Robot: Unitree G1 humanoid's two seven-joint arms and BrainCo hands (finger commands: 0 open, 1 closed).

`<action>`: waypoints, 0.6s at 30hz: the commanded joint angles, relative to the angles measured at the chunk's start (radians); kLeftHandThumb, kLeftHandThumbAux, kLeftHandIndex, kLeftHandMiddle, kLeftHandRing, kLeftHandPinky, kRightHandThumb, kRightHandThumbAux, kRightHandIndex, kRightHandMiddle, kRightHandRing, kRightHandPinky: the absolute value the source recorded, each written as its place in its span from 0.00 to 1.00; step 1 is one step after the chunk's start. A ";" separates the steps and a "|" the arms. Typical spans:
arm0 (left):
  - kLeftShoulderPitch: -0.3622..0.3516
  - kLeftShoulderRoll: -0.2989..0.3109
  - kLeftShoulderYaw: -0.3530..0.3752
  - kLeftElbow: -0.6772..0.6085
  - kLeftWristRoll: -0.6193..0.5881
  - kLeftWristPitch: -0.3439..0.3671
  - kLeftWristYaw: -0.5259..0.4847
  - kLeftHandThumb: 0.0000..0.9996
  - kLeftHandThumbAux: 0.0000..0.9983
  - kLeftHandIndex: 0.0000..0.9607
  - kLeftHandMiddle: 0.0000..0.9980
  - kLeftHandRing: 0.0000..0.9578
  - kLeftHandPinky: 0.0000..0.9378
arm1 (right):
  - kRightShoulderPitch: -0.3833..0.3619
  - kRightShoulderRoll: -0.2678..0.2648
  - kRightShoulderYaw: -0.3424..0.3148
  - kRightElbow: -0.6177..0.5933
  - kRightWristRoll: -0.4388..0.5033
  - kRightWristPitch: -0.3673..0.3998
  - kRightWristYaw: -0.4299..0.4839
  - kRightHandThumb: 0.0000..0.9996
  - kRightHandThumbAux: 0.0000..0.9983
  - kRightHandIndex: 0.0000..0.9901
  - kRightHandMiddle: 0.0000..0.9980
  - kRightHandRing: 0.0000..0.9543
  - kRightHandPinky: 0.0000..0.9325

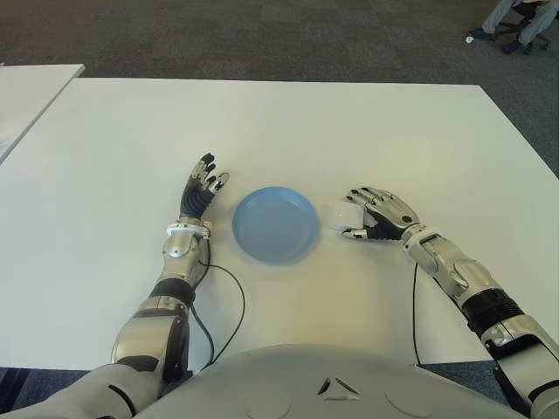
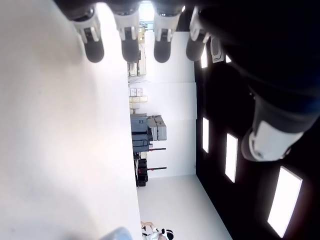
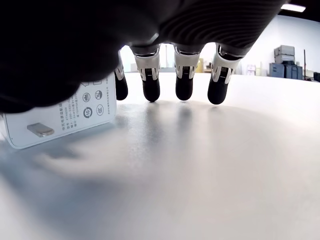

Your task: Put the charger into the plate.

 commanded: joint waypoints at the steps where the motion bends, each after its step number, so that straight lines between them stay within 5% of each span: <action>1: 0.061 -0.017 -0.007 0.044 0.007 0.042 -0.010 0.00 0.55 0.04 0.07 0.05 0.03 | -0.001 -0.003 -0.007 0.011 0.041 -0.042 0.020 0.33 0.18 0.18 0.27 0.28 0.32; 5: 0.060 -0.018 -0.010 0.043 0.010 0.043 -0.007 0.00 0.55 0.04 0.08 0.05 0.02 | -0.012 0.000 -0.014 0.039 0.070 -0.099 -0.005 0.41 0.27 0.35 0.53 0.54 0.60; 8: 0.060 -0.019 -0.011 0.042 0.012 0.045 -0.005 0.00 0.54 0.04 0.08 0.05 0.02 | -0.017 0.002 -0.020 0.053 0.081 -0.126 -0.026 0.49 0.39 0.44 0.63 0.63 0.67; 12: 0.059 -0.023 -0.011 0.040 0.013 0.046 -0.001 0.00 0.54 0.04 0.08 0.05 0.03 | -0.010 0.015 -0.037 0.052 0.085 -0.114 -0.067 0.66 0.62 0.44 0.74 0.75 0.81; 18: 0.059 -0.029 -0.008 0.039 0.014 0.040 0.006 0.00 0.55 0.04 0.08 0.06 0.04 | 0.004 0.032 -0.055 0.042 0.078 -0.089 -0.118 0.73 0.70 0.45 0.83 0.87 0.92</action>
